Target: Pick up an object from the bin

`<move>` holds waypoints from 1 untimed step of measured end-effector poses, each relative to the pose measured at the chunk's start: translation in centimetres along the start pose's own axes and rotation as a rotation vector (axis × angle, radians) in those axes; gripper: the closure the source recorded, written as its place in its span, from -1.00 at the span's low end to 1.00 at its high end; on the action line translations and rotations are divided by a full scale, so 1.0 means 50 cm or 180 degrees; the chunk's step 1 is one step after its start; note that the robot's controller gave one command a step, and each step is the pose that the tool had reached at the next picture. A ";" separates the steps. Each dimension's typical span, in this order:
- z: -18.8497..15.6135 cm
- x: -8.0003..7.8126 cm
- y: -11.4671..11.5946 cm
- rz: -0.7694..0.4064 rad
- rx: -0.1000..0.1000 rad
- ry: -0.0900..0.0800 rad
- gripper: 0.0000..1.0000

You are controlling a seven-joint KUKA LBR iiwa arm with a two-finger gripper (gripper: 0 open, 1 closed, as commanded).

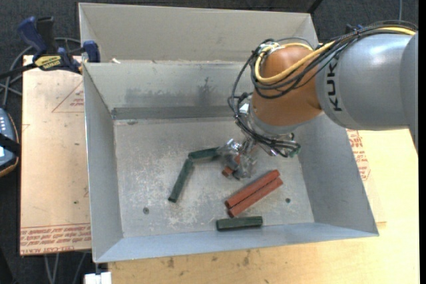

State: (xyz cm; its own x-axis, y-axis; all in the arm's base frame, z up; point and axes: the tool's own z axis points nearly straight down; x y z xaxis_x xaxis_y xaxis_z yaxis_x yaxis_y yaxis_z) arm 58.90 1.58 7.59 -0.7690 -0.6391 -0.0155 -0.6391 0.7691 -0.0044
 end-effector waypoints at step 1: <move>-0.157 -0.001 0.013 0.0042 0.0002 0.0020 1.00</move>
Offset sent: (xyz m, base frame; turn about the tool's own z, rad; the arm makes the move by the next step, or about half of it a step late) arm -0.0071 0.0040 0.0736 0.0130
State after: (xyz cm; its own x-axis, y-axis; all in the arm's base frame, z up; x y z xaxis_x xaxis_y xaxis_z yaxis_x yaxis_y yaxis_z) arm 58.42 2.09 15.43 -0.7775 -0.6288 -0.0092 -0.6288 0.7775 -0.0049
